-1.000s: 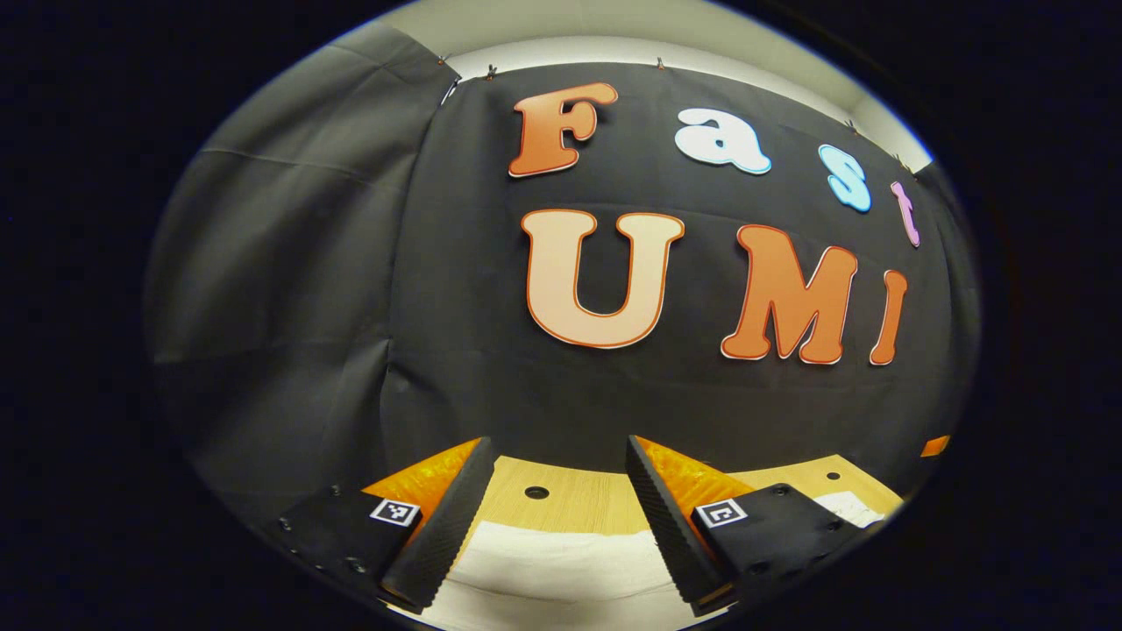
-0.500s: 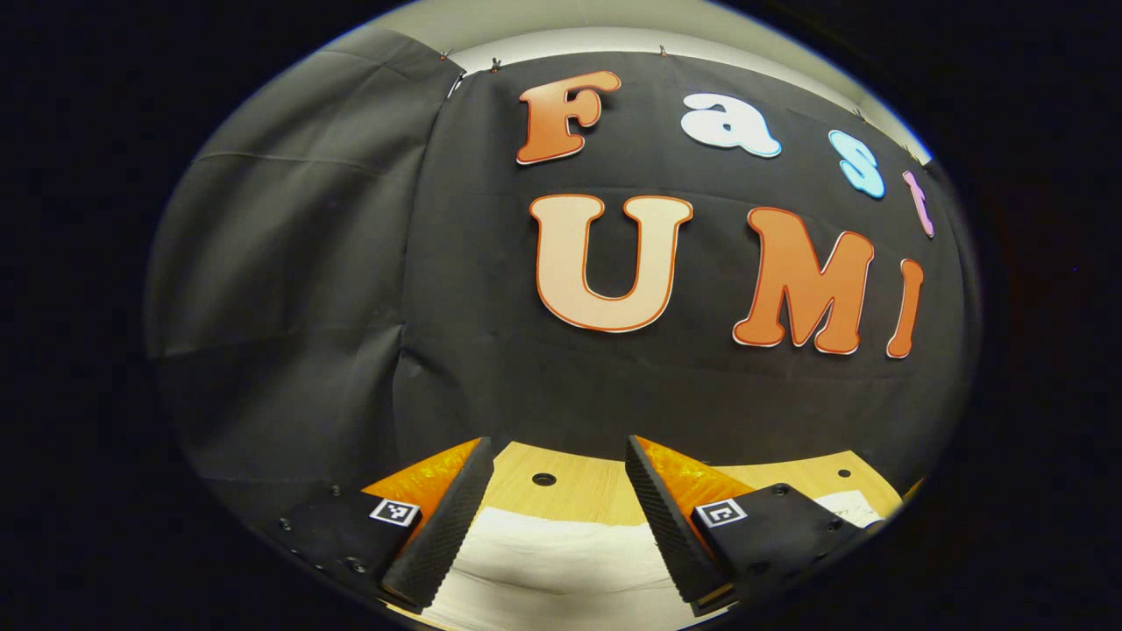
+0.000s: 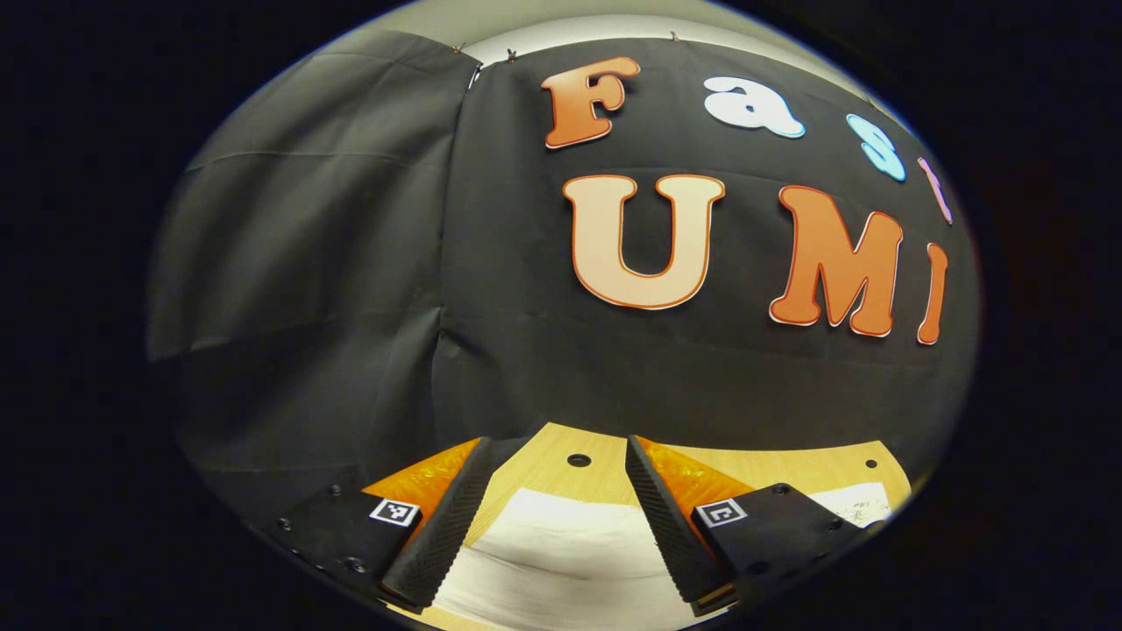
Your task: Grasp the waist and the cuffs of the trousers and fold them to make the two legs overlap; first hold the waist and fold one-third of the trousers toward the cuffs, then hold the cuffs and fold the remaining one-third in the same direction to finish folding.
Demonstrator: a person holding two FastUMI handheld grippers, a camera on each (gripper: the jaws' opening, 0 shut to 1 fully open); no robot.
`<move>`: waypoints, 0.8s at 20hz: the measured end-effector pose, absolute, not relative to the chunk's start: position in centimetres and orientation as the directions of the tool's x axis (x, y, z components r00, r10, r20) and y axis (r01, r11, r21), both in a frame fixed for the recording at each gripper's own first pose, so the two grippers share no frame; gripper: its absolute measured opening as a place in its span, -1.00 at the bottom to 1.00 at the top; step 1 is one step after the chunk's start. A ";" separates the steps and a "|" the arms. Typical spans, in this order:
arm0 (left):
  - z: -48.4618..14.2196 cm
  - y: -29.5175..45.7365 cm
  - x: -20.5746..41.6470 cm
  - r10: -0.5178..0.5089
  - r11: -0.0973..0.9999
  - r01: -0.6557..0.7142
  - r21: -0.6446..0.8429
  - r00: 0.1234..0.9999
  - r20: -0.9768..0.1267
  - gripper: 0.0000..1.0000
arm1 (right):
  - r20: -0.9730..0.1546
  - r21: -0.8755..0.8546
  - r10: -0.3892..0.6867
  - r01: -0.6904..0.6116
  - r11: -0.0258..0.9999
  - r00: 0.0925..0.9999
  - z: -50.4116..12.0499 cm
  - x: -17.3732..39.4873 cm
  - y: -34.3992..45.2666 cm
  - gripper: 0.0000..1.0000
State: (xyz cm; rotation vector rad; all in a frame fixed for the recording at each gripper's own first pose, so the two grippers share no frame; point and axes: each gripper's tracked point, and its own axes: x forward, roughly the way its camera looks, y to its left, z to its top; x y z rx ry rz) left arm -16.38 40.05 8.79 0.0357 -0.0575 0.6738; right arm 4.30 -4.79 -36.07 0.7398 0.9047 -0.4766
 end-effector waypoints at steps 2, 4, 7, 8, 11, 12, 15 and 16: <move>8.0 40.6 -16.9 0.641 0.767 -0.641 0.000 0.767 0.045 0.92 | -0.843 0.364 -0.057 0.646 0.671 0.534 -36.2 4.9 -4.7 0.98; 7.4 41.1 -17.3 0.655 0.756 -0.655 -0.022 0.755 0.029 0.92 | -0.846 0.362 -0.047 0.638 0.680 0.531 -36.3 5.6 -4.7 0.97; 6.6 42.0 -17.9 0.672 0.739 -0.670 -0.064 0.740 0.005 0.97 | -0.860 0.341 -0.046 0.642 0.687 0.507 -36.8 6.1 -4.6 0.92; 6.1 42.3 -18.2 0.678 0.732 -0.677 -0.075 0.735 -0.008 1.00 | -0.870 0.330 -0.047 0.650 0.685 0.492 -37.0 6.1 -4.7 0.72; 4.9 43.1 -18.7 0.701 0.705 -0.703 -0.090 0.711 -0.056 0.97 | -0.881 0.303 -0.060 0.655 0.692 0.470 -37.7 5.9 -5.4 0.10; 4.4 43.4 -18.9 0.701 0.702 -0.704 -0.108 0.710 -0.074 0.97 | -0.883 0.293 -0.065 0.653 0.699 0.466 -37.9 5.7 -5.6 -0.23; 1.9 44.3 -19.9 0.707 0.672 -0.720 -0.171 0.693 -0.139 0.97 | -0.883 0.293 -0.066 0.654 0.698 0.466 -37.8 5.5 -5.6 -0.97; 0.9 45.0 -20.3 0.719 0.650 -0.738 -0.182 0.675 -0.169 0.97 | -0.879 0.295 -0.067 0.651 0.699 0.471 -37.8 5.5 -5.5 -0.99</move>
